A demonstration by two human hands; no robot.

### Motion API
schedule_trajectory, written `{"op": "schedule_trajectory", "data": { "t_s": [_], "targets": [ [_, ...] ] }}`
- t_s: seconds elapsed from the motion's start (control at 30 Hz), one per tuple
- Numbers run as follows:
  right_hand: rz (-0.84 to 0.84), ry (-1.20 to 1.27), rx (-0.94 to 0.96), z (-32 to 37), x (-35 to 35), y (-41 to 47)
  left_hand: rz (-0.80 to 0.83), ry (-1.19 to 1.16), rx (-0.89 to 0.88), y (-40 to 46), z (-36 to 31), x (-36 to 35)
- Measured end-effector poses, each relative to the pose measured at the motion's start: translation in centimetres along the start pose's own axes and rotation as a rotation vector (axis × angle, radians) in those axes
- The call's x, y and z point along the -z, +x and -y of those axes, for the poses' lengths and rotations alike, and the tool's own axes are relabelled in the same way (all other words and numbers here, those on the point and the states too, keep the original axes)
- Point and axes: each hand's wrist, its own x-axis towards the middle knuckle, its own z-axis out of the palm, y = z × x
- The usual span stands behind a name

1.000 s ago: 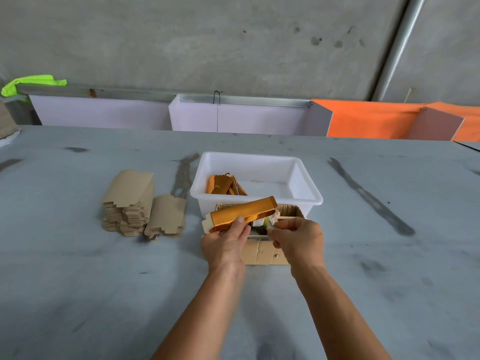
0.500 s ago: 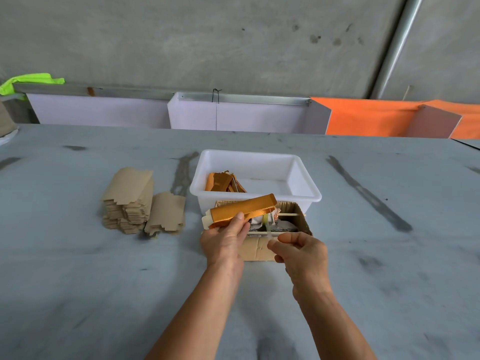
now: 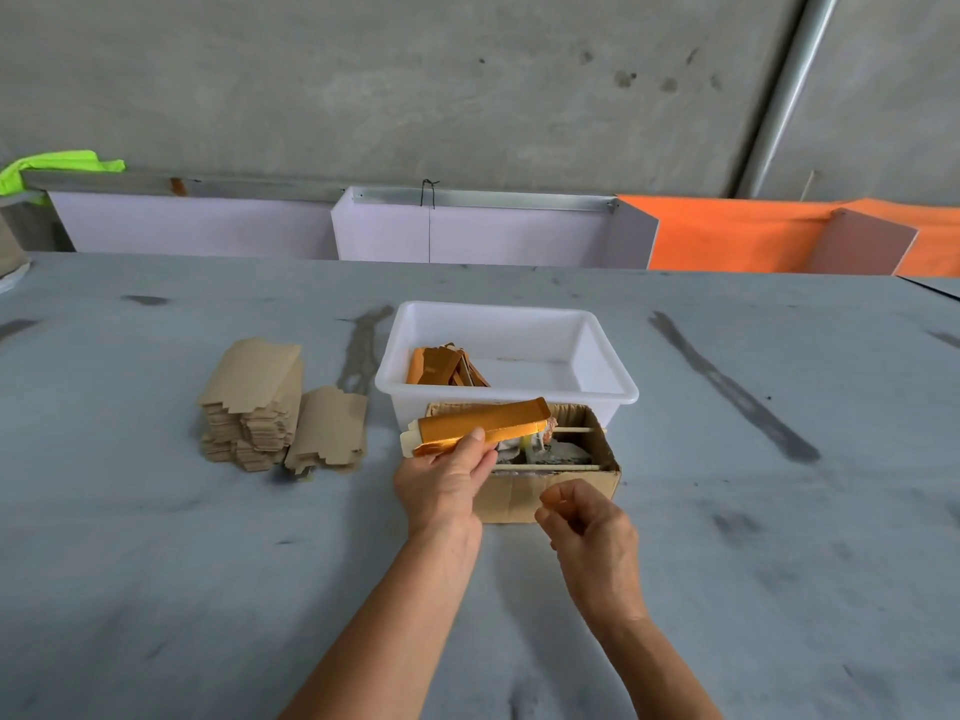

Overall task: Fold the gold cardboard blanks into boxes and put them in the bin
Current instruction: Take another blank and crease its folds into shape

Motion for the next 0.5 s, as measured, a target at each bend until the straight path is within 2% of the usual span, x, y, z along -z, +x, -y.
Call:
{"op": "schedule_trajectory", "data": {
  "t_s": [0.1,0.2,0.33,0.5],
  "targets": [
    [0.011,0.024,-0.005,-0.9,0.2,0.3,0.01,0.019,-0.008,-0.2,-0.3,0.2],
    [0.026,0.261,-0.047,-0.9,0.5,0.0,0.027,0.052,-0.043,-0.5,-0.4,0.7],
    [0.053,0.555,0.048,0.9,0.6,-1.2,0.043,0.056,-0.088,-1.0,-0.3,1.4],
    [0.085,0.733,0.141,3.3,0.5,-1.9,0.1,0.064,-0.126,-1.8,0.0,1.9]
  ]
}}
